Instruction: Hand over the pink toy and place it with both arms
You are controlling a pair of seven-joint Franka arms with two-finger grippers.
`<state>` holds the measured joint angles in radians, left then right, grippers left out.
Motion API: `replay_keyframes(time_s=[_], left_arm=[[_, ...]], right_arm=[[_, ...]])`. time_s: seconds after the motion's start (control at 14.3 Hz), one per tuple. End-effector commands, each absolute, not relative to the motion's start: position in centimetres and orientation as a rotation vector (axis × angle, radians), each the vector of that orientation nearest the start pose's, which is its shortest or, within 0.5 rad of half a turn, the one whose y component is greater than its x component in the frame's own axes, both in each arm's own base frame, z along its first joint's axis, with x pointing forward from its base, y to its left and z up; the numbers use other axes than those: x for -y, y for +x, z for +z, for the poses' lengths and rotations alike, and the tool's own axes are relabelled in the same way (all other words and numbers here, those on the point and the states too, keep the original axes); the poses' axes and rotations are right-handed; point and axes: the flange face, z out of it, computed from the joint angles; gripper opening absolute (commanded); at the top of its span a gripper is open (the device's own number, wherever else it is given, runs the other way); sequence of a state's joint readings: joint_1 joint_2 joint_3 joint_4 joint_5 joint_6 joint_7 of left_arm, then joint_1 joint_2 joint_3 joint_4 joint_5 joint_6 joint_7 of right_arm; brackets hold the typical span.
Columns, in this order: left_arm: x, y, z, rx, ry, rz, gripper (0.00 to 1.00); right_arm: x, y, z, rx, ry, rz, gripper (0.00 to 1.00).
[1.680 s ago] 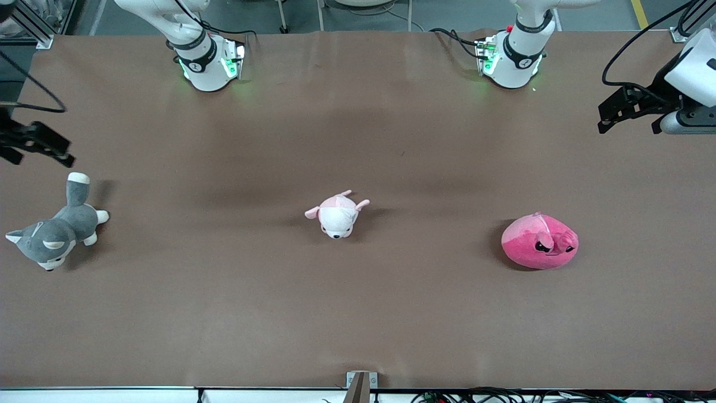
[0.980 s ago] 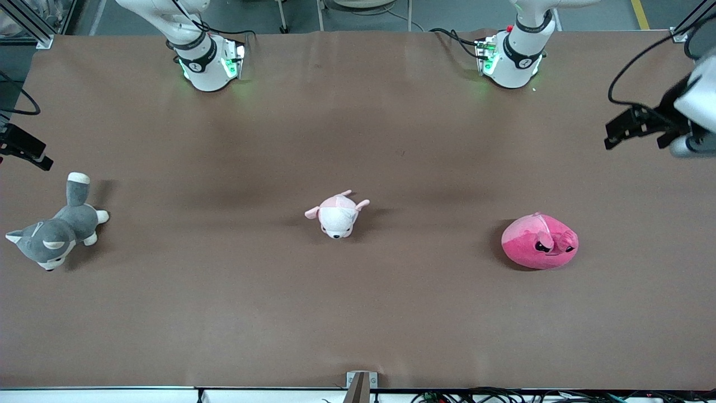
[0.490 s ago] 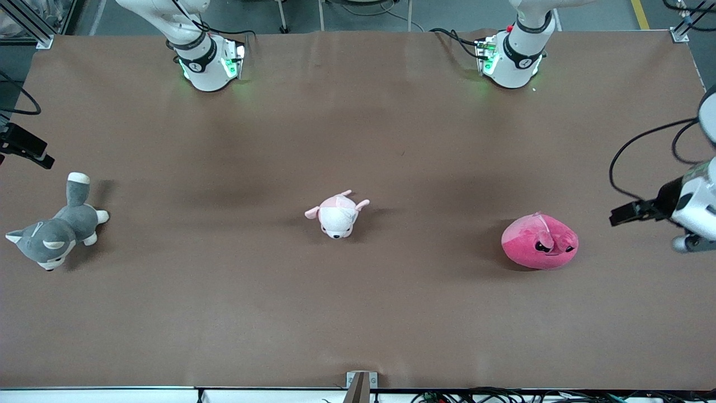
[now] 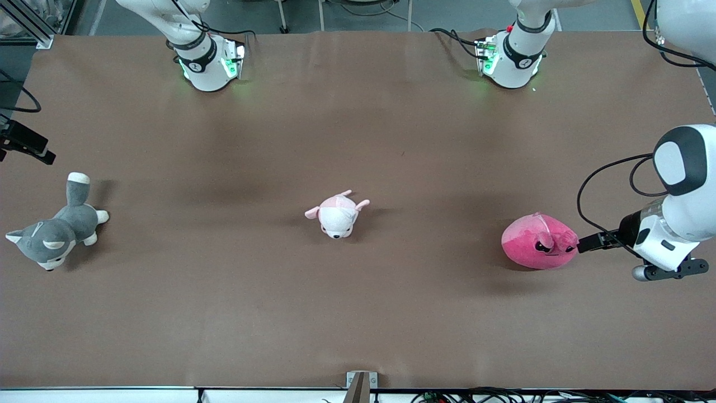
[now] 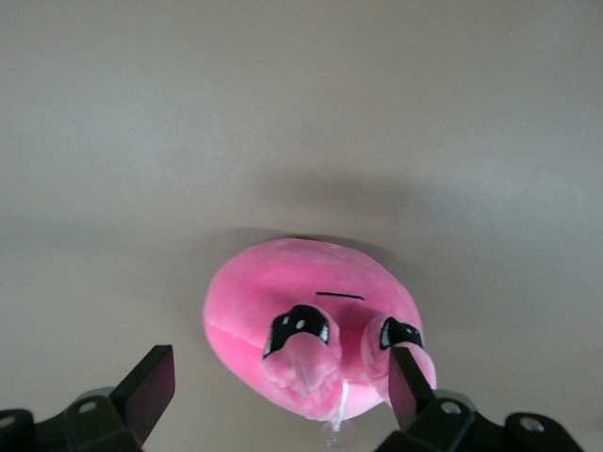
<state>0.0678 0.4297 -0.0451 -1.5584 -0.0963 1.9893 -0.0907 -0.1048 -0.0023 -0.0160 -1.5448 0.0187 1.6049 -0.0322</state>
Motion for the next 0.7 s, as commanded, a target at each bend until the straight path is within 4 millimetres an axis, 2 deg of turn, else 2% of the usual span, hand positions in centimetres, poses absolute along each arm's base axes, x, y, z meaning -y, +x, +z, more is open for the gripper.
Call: replay_keyframes(time_s=[0.0, 0.21, 0.42, 0.63], left_arm=[[-1.3, 67.4, 38.5, 0.366, -3.256, 0.020, 0.98], [-1.0, 66.4, 36.8, 0.368, -3.250, 0.080, 0.89], [-1.0, 66.1, 36.1, 0.362, -3.245, 0.102, 0.76], [-0.9, 65.9, 35.7, 0.363, -3.243, 0.120, 0.62]], right_arm=[[6.7, 53.6, 64.8, -0.134, -3.125, -0.108, 1.00], [6.8, 53.0, 65.1, -0.137, -3.125, -0.117, 1.00], [6.4, 52.0, 66.0, -0.126, -3.146, -0.161, 1.00], [6.1, 50.7, 65.5, -0.120, -3.149, -0.204, 1.00]])
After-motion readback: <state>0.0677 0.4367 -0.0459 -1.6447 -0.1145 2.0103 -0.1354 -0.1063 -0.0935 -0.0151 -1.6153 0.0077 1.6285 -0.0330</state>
